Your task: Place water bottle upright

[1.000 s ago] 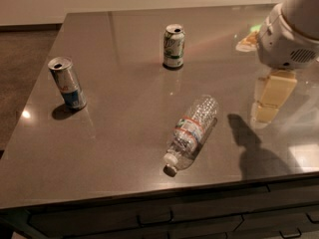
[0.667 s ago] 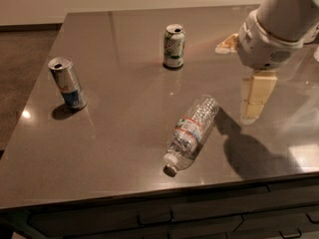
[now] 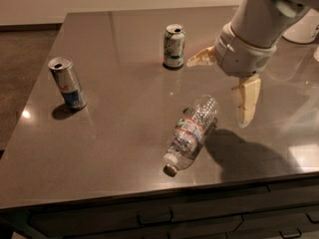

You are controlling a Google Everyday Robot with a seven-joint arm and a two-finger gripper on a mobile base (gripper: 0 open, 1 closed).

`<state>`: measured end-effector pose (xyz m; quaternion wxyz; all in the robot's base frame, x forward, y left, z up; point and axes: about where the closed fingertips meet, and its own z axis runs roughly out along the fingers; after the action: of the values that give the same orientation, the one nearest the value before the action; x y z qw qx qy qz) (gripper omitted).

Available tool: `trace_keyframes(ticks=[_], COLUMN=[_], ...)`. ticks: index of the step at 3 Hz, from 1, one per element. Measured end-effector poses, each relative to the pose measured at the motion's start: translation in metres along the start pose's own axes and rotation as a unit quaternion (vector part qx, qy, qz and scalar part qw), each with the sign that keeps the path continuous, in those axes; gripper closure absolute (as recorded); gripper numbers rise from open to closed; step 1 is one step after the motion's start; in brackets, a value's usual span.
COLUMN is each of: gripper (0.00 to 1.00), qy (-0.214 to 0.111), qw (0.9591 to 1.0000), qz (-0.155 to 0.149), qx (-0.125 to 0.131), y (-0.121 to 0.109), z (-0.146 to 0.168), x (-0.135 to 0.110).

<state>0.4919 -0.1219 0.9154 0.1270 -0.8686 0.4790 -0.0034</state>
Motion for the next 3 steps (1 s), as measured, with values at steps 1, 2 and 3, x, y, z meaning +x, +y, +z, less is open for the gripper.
trace_keyframes(ticks=[1, 2, 3], gripper=[0.00, 0.00, 0.00], qy=[-0.012, -0.023, -0.033], qw=[0.9952, 0.9869, 0.9801], qz=[-0.089, -0.144, -0.179], qx=[-0.038, -0.068, -0.079], y=[0.009, 0.021, 0.027], z=[0.017, 0.033, 0.047], x=[-0.017, -0.031, -0.043])
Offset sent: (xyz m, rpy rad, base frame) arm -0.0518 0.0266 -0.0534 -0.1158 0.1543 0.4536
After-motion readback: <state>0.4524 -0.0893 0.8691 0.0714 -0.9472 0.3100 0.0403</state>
